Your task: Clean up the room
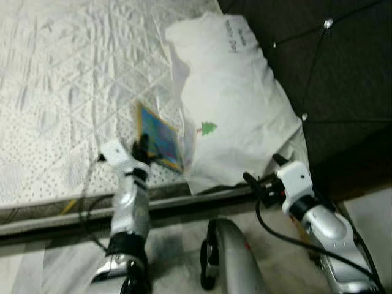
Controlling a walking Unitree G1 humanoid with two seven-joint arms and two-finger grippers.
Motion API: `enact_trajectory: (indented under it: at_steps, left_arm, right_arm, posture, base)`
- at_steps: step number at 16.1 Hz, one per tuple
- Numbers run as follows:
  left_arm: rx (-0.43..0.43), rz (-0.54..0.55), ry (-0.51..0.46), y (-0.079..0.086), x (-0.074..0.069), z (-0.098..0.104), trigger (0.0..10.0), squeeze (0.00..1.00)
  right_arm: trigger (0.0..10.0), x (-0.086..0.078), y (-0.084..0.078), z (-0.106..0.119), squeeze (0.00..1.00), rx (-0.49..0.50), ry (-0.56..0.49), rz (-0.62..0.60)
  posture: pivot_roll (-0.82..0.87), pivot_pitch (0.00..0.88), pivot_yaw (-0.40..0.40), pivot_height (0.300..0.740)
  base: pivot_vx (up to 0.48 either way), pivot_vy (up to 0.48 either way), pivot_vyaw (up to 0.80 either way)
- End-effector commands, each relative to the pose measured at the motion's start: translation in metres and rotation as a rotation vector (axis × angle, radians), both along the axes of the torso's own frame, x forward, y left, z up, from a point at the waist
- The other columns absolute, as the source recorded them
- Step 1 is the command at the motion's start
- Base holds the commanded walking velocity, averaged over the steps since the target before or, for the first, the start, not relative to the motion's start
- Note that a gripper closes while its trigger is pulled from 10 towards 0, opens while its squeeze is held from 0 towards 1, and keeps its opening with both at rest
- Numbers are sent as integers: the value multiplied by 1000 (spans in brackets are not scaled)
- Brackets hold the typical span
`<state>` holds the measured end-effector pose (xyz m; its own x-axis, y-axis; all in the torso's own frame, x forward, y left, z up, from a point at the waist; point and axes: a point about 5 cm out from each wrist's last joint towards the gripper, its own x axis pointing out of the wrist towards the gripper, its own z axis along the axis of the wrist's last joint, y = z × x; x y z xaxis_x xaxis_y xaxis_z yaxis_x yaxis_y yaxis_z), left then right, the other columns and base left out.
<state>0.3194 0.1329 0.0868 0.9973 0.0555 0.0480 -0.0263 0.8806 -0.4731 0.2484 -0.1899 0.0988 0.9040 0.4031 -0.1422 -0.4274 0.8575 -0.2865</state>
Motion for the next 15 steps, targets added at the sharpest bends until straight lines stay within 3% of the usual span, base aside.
enact_trajectory:
  at_steps: [1, 4, 8, 12, 15]
  left_arm:
    - [60, -11, -86, -2, 0, 18, 10000, 0]
    - [120, 11, -140, 2, -11, 33, 10000, 0]
    - [128, -21, -2, 2, -26, -1, 10000, 0]
    - [161, -54, 52, 4, -22, -14, 10000, 0]
    - [168, -73, 61, 5, -11, -19, 10000, 0]
  right_arm:
    - [10000, -1, -2, -2, 0, -5, 14, -7]
    - [10000, 3, -1, -2, 0, -5, 9, -2]
    - [10000, 4, 1, -3, 0, -28, 0, 16]
    - [10000, 3, -6, -3, 0, -44, 2, 4]
    - [10000, 9, -12, 2, 0, -60, -18, -12]
  posture:
    - [-215, 255, -104, 638]
    - [-201, 250, -105, 638]
    - [-209, 244, -111, 638]
    - [-224, 243, -112, 638]
    - [-232, 245, -110, 638]
  base:
    - [0, 0, 0]
    - [0, 0, 0]
    - [0, 0, 0]
    - [0, 0, 0]
    - [0, 0, 0]
